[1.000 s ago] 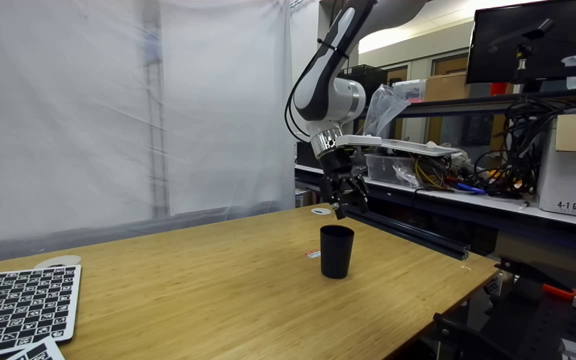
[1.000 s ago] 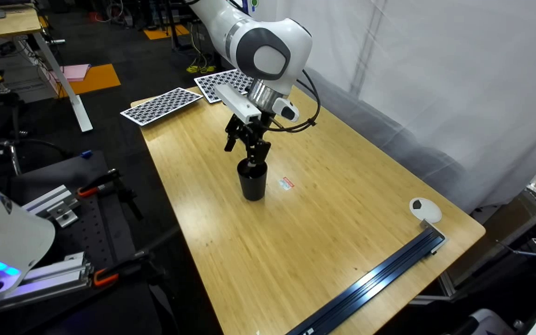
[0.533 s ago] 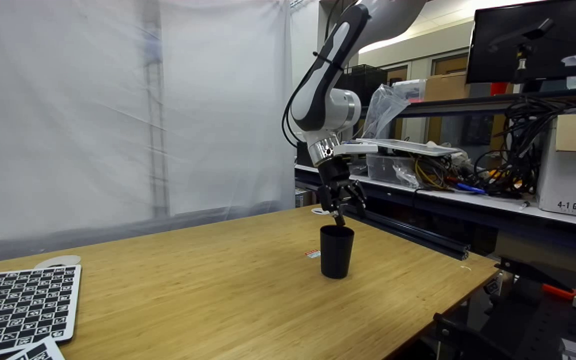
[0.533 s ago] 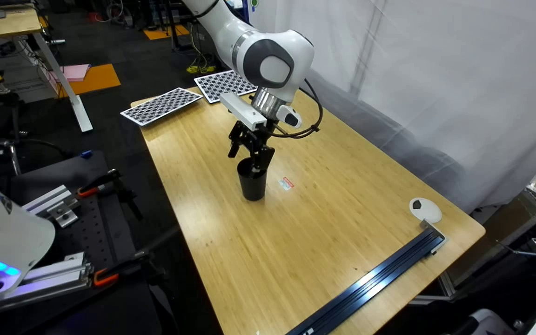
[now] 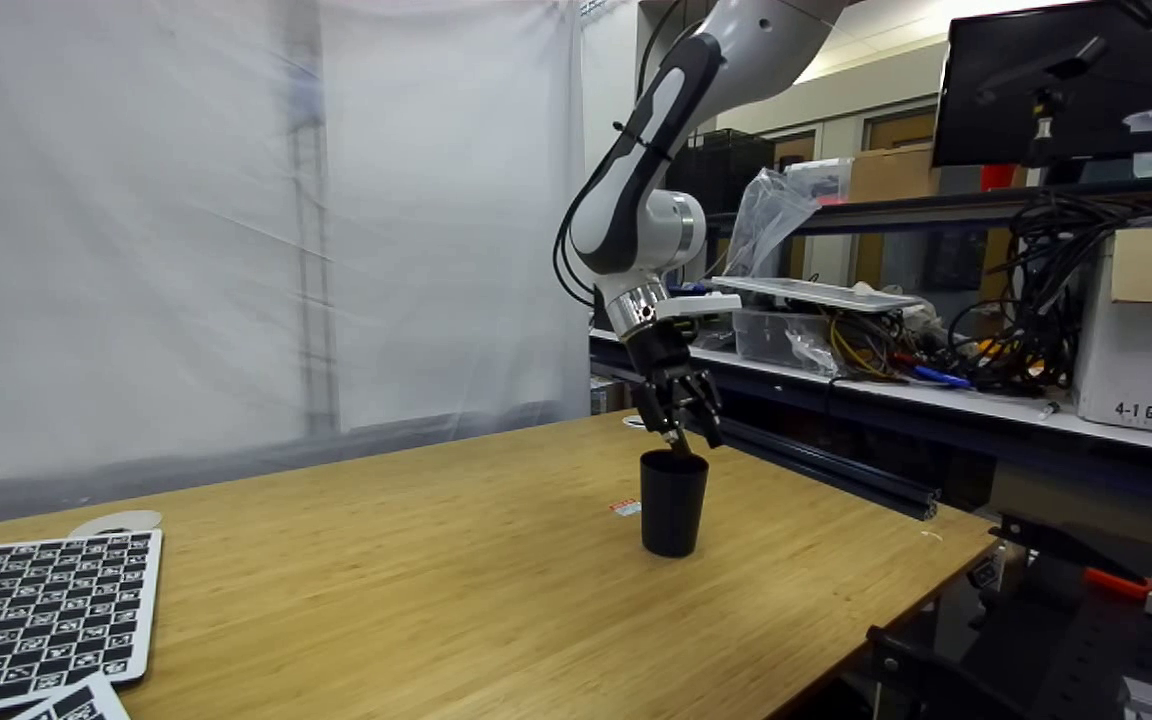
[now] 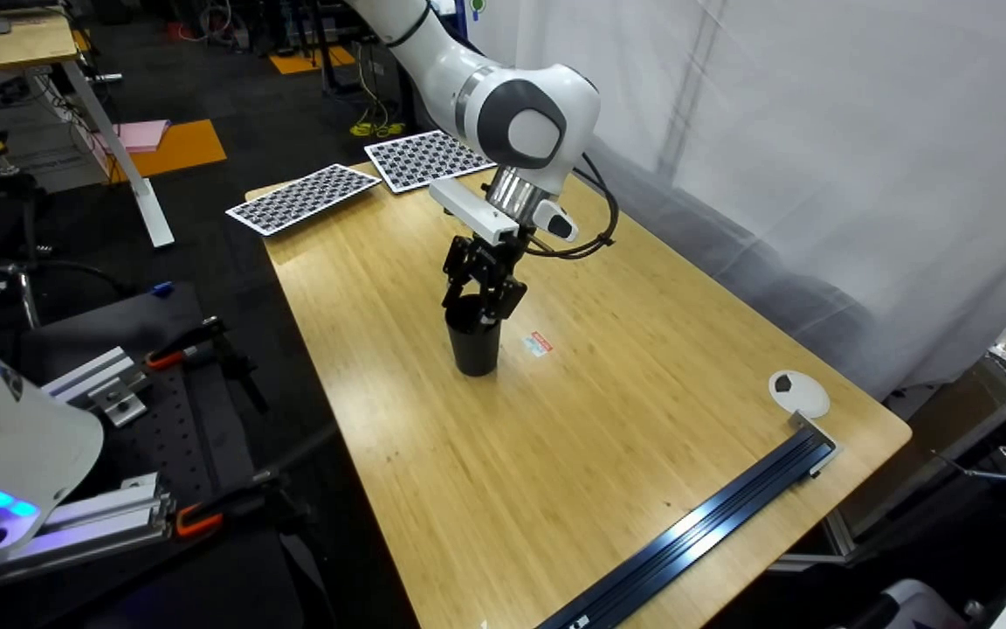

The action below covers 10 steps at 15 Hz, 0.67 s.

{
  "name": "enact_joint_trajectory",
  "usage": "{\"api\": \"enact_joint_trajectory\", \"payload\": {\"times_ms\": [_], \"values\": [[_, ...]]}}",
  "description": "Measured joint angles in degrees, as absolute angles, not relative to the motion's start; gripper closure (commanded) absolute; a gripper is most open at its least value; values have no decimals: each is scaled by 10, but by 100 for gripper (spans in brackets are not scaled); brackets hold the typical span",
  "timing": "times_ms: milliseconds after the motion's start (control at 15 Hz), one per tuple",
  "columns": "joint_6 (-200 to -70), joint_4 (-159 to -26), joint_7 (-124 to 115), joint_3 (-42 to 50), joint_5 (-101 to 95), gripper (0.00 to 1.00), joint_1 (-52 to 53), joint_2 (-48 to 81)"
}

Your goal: Take the marker out of the cup and put it on the table

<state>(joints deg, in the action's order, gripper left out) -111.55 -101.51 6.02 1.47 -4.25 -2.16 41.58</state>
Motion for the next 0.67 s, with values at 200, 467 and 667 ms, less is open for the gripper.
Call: {"api": "enact_joint_trajectory", "payload": {"times_ms": [200,467,667], "values": [[-1100,-999,60,15,-45,43,-21,423],[-1080,-981,60,14,-52,41,-17,429],[-1065,-966,60,14,-60,48,-8,434]]}}
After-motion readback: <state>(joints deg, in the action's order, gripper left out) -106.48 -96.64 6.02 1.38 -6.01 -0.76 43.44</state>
